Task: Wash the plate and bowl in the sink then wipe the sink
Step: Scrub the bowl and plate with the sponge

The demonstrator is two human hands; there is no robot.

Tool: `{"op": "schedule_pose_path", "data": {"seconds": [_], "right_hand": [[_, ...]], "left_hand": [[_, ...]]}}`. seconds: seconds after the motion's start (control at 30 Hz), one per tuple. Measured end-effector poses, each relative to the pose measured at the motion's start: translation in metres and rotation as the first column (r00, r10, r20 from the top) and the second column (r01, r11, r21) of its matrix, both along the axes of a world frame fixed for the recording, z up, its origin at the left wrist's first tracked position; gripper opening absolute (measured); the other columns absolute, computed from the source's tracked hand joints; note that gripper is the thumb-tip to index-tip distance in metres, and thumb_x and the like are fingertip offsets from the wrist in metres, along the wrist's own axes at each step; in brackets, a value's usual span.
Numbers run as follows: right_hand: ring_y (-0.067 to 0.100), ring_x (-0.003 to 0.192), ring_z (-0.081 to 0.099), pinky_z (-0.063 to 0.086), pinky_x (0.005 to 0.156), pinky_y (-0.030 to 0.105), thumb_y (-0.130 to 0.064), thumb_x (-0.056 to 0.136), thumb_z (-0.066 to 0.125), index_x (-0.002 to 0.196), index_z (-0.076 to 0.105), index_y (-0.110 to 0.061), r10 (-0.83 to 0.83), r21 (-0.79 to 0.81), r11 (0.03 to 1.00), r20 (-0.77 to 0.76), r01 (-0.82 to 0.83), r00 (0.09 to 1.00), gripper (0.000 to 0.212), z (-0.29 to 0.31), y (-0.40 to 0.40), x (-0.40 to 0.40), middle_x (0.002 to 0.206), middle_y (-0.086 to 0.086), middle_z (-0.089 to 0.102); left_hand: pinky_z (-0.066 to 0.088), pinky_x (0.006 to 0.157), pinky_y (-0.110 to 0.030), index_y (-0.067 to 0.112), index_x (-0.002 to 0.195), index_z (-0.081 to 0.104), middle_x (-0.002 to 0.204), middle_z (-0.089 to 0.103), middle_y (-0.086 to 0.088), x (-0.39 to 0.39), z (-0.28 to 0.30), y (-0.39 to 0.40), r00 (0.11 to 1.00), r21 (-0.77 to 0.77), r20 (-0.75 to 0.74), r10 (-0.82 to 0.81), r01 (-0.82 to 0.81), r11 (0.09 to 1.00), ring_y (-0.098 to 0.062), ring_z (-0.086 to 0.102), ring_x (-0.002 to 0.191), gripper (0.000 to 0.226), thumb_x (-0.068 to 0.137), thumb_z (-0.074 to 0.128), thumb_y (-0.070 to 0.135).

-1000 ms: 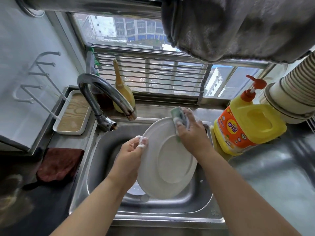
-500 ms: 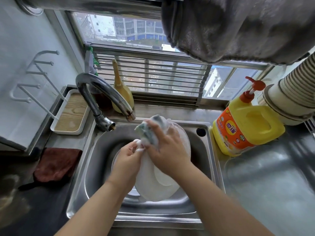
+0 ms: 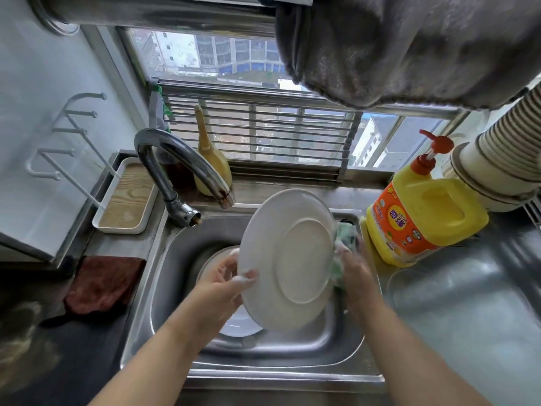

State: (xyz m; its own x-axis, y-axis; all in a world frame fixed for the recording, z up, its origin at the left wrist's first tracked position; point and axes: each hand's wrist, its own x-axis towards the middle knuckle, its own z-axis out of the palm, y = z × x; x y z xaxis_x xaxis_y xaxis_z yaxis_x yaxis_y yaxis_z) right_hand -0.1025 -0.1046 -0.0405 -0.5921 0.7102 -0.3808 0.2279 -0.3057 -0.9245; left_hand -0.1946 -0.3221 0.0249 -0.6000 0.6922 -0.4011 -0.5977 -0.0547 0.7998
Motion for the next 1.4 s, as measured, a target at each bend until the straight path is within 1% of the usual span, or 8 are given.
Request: {"op": "schedule_pose_path", "data": {"seconds": [0.17,0.43,0.57,0.77,0.9,1.07,1.27,1.4], "right_hand": [[0.024,0.108,0.051,0.049,0.092,0.048,-0.046,0.079,0.056,0.13,0.034,-0.05,0.417,0.526,0.675,0.308,-0.518,0.855,0.056,0.051,0.022,-0.009,0.126,0.001,0.047],[0.033,0.136,0.026,0.017,0.114,0.042,-0.058,0.085,0.034,0.138,0.017,-0.051,0.278,0.782,0.208,0.528,-0.587,0.802,0.057,0.067,-0.065,-0.028,0.144,0.016,0.033],[0.037,0.129,0.033,0.031,0.107,0.05,-0.051,0.092,0.039,0.141,0.019,-0.05,0.255,0.563,0.599,0.541,-0.57,0.801,0.053,0.049,-0.025,-0.039,0.147,0.009,0.03],[0.029,0.143,0.013,0.007,0.116,0.038,-0.055,0.087,0.039,0.143,0.025,-0.044,0.397,0.726,0.255,0.524,-0.639,0.754,0.059,0.059,-0.073,-0.042,0.153,0.008,0.023],[0.034,0.134,0.028,0.03,0.109,0.051,-0.052,0.087,0.038,0.14,0.019,-0.05,0.315,0.499,0.693,0.439,-0.52,0.842,0.057,0.048,-0.029,-0.053,0.149,0.008,0.028],[0.026,0.144,0.009,0.013,0.115,0.039,-0.048,0.09,0.048,0.139,0.023,-0.049,0.423,0.716,0.304,0.489,-0.628,0.763,0.055,0.063,-0.07,-0.051,0.155,0.007,0.019],[0.027,0.109,0.053,0.044,0.093,0.044,-0.032,0.092,0.046,0.138,0.031,-0.041,0.181,0.201,0.953,0.225,-0.227,0.957,0.049,0.02,-0.01,-0.043,0.128,0.008,0.051],[0.027,0.115,0.054,0.041,0.103,0.05,-0.029,0.089,0.054,0.142,0.026,-0.036,0.027,-0.079,0.997,0.097,-0.019,0.995,0.061,-0.006,-0.026,-0.018,0.132,0.008,0.051]], "left_hand": [[0.047,0.068,-0.031,0.011,0.099,0.066,0.086,0.064,-0.007,-0.026,0.007,0.011,0.983,-0.172,-0.072,-0.168,0.153,0.973,-0.018,0.06,0.076,0.017,0.093,0.055,0.023],[0.052,0.065,-0.028,-0.005,0.095,0.063,0.08,0.067,-0.014,-0.009,-0.004,0.026,0.979,-0.075,-0.201,0.046,-0.062,0.995,-0.021,0.062,0.072,0.017,0.095,0.053,0.009],[0.048,0.056,-0.023,0.005,0.085,0.063,0.067,0.064,-0.003,-0.002,-0.008,0.02,0.966,-0.151,-0.21,0.15,-0.183,0.971,-0.014,0.057,0.062,0.019,0.097,0.048,0.007],[0.052,0.06,-0.023,0.002,0.089,0.063,0.075,0.069,-0.008,-0.002,-0.009,0.016,0.965,-0.063,-0.179,0.191,-0.205,0.977,-0.015,0.064,0.068,0.005,0.087,0.059,0.001],[0.047,0.05,-0.018,0.005,0.082,0.059,0.062,0.065,0.001,-0.003,-0.006,0.016,0.951,-0.113,-0.221,0.216,-0.245,0.963,-0.007,0.059,0.055,0.018,0.096,0.048,0.002],[0.051,0.058,-0.021,0.004,0.084,0.06,0.068,0.067,-0.004,-0.003,-0.001,0.021,0.95,-0.089,-0.207,0.236,-0.258,0.962,-0.011,0.061,0.062,0.019,0.095,0.046,-0.003],[0.046,0.063,-0.029,0.009,0.082,0.061,0.075,0.06,-0.009,-0.006,0.009,0.016,0.907,-0.087,-0.193,0.374,-0.395,0.914,-0.018,0.055,0.068,0.019,0.097,0.049,0.008],[0.05,0.061,-0.021,0.011,0.082,0.056,0.071,0.062,0.0,0.006,0.004,0.021,0.893,-0.034,-0.093,0.441,-0.445,0.895,-0.011,0.057,0.066,0.02,0.098,0.045,0.005]]}}
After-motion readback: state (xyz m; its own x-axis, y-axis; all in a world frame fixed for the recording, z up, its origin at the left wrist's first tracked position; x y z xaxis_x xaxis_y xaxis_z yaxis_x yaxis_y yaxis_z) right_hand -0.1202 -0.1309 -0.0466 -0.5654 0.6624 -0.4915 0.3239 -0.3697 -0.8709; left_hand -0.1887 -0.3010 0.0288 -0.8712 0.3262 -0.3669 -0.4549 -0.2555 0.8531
